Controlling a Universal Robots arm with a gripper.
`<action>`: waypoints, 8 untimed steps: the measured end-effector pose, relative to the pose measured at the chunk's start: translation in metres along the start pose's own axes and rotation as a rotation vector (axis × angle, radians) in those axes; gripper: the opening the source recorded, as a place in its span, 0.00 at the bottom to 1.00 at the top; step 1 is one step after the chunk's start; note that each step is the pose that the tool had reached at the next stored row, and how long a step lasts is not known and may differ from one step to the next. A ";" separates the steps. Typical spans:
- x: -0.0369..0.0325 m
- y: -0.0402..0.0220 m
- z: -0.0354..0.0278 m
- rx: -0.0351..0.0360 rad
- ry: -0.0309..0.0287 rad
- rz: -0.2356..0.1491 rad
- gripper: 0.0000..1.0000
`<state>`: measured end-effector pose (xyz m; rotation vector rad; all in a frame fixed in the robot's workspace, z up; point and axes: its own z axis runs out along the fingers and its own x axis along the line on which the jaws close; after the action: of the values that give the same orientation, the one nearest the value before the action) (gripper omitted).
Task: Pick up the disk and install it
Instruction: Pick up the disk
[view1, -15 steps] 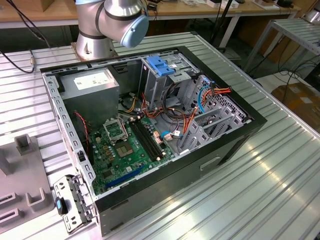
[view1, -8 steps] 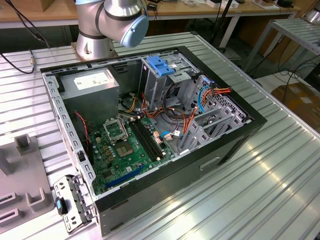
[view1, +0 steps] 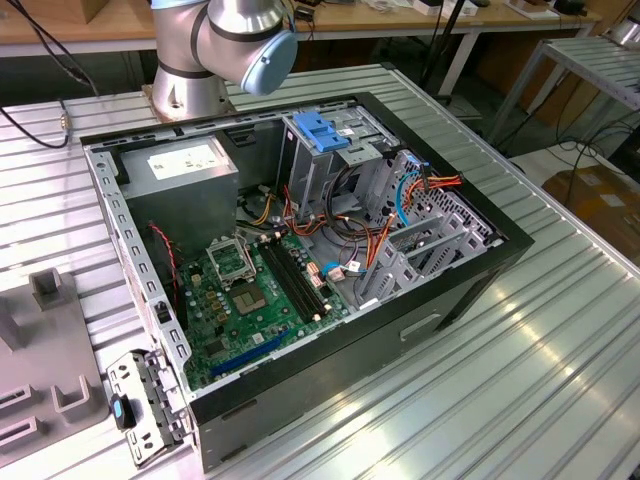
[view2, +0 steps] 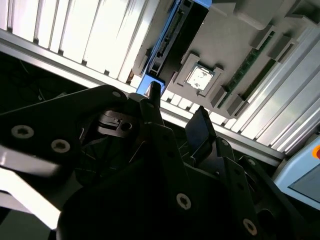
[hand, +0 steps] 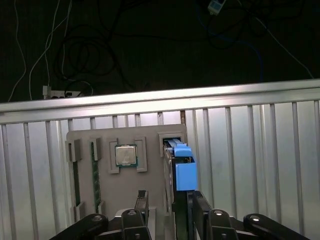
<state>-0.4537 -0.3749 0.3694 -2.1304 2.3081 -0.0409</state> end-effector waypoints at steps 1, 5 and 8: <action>0.0000 0.0000 0.0000 0.0000 0.0000 0.000 0.48; 0.0000 0.0000 0.0001 0.0000 0.0000 0.000 0.48; 0.0000 0.0000 0.0004 0.0001 0.0000 0.000 0.48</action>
<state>-0.4537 -0.3749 0.3691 -2.1304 2.3081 -0.0409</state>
